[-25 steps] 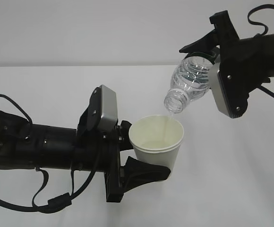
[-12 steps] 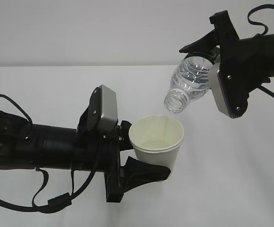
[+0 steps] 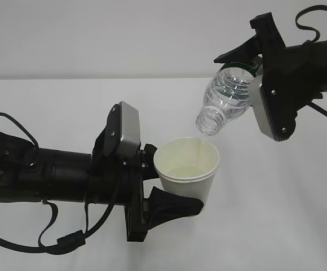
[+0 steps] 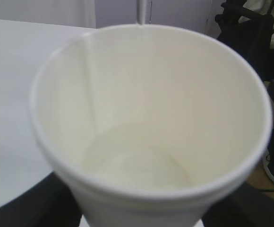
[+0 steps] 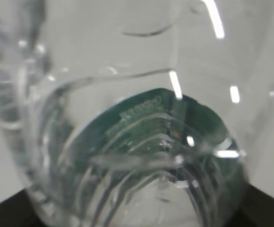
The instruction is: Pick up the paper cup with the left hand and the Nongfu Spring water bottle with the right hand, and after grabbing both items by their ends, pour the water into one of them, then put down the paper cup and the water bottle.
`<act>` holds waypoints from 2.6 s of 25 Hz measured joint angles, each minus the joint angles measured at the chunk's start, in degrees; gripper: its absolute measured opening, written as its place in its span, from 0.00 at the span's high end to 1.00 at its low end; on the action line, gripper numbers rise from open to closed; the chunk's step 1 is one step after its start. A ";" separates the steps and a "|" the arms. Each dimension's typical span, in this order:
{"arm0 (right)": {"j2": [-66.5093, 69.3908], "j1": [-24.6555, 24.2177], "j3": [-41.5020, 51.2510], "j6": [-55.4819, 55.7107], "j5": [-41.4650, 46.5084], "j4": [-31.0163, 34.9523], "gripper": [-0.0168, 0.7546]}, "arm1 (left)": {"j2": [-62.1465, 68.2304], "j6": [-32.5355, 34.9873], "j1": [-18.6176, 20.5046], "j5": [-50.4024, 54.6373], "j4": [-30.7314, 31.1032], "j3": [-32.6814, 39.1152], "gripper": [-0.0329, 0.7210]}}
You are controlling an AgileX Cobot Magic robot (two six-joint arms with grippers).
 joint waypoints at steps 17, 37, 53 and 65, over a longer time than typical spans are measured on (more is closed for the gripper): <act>0.00 0.00 0.00 -0.57 0.00 0.00 0.34 | 0.00 0.00 0.00 0.00 0.00 0.00 0.32; 0.00 0.00 0.00 -1.98 -0.10 0.00 0.34 | 0.00 0.00 0.00 -0.69 0.00 0.00 0.32; 0.00 0.00 0.00 -2.21 -0.17 0.08 0.34 | 0.00 0.00 0.00 -0.78 0.00 0.00 0.32; 0.00 0.00 0.00 -2.21 -0.45 0.08 0.34 | 0.00 0.00 -1.75 -0.90 0.21 0.00 0.32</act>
